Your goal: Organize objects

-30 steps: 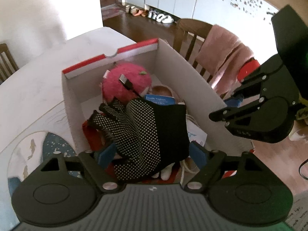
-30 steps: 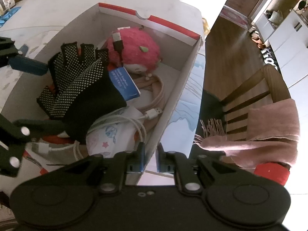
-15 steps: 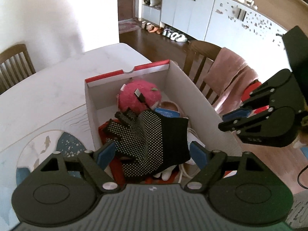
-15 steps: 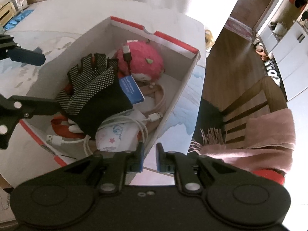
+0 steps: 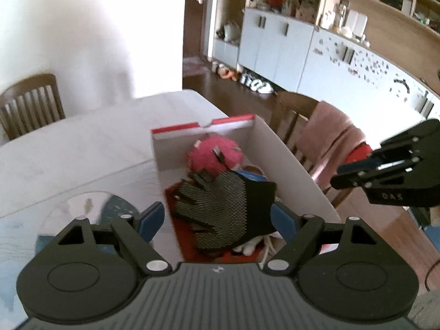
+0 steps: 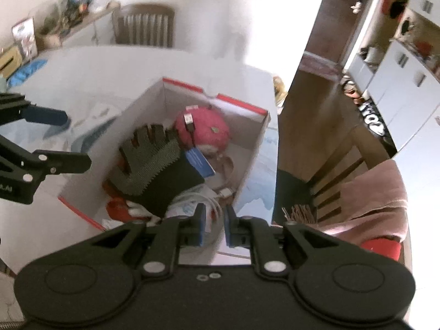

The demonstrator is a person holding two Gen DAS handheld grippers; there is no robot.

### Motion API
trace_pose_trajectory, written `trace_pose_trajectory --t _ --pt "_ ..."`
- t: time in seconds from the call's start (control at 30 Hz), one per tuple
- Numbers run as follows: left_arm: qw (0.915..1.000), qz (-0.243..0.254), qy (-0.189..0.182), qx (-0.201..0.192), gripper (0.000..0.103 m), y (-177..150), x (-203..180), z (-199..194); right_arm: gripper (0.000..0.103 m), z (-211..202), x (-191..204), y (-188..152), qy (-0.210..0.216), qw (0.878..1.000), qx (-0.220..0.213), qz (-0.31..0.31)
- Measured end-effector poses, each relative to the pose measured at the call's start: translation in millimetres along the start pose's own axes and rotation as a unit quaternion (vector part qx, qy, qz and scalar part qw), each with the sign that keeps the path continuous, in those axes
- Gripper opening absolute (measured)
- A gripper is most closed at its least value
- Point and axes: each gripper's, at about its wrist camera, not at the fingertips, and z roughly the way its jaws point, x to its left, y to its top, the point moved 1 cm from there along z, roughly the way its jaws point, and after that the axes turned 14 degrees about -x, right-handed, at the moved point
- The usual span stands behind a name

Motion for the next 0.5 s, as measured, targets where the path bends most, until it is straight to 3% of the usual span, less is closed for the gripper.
trace_pose_trajectory --t 0.33,0.5 --pt "0.9998 -0.005 -0.016 -0.010 0.084 -17.0 10.2 -33.6 0.015 -40.0 39.1 -9.6 -0.001 0.996 -0.071 0.047" --pt "0.9996 0.005 -0.021 -0.018 0.085 -25.0 11.3 -49.2 0.021 -60.2 56.2 -14.7 -0.011 0.992 -0.111 0.057"
